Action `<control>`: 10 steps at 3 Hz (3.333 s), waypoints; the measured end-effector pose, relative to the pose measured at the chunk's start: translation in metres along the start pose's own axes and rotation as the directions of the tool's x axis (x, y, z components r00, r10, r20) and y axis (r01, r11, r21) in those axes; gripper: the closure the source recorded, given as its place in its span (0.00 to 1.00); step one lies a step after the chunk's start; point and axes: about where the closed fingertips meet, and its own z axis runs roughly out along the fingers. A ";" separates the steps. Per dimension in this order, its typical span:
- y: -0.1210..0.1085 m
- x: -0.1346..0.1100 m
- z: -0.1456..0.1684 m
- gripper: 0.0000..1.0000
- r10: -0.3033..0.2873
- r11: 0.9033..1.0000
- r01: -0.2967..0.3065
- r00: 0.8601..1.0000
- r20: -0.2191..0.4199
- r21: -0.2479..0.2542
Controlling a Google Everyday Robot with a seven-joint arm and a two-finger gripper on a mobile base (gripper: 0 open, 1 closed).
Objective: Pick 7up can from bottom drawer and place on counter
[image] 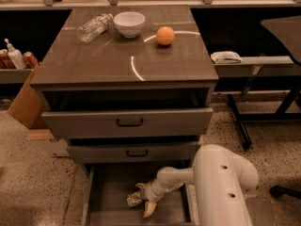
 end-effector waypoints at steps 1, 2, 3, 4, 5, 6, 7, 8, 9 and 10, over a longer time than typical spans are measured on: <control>0.001 0.005 0.015 0.40 0.004 1.000 -0.004 1.000 -0.018 -0.009; 0.002 0.006 0.018 0.63 0.004 1.000 -0.004 0.999 -0.035 0.001; -0.007 -0.011 -0.019 0.85 -0.018 0.995 0.020 1.000 -0.016 0.093; 0.014 -0.041 -0.101 1.00 -0.062 0.983 0.056 0.998 0.032 0.176; 0.036 -0.054 -0.182 1.00 -0.098 0.969 0.077 0.992 0.077 0.236; 0.039 -0.046 -0.178 1.00 -0.076 0.969 0.057 0.994 0.073 0.240; 0.033 -0.055 -0.188 1.00 -0.099 0.966 0.074 0.991 0.090 0.247; 0.028 -0.100 -0.231 1.00 -0.168 0.961 0.137 0.979 0.117 0.239; 0.011 -0.148 -0.298 1.00 -0.252 0.940 0.218 0.962 0.104 0.263; -0.007 -0.189 -0.357 1.00 -0.315 0.913 0.283 0.947 0.067 0.293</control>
Offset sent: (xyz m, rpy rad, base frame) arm 0.0007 0.0039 -0.0206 -0.0525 -0.0267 -0.0181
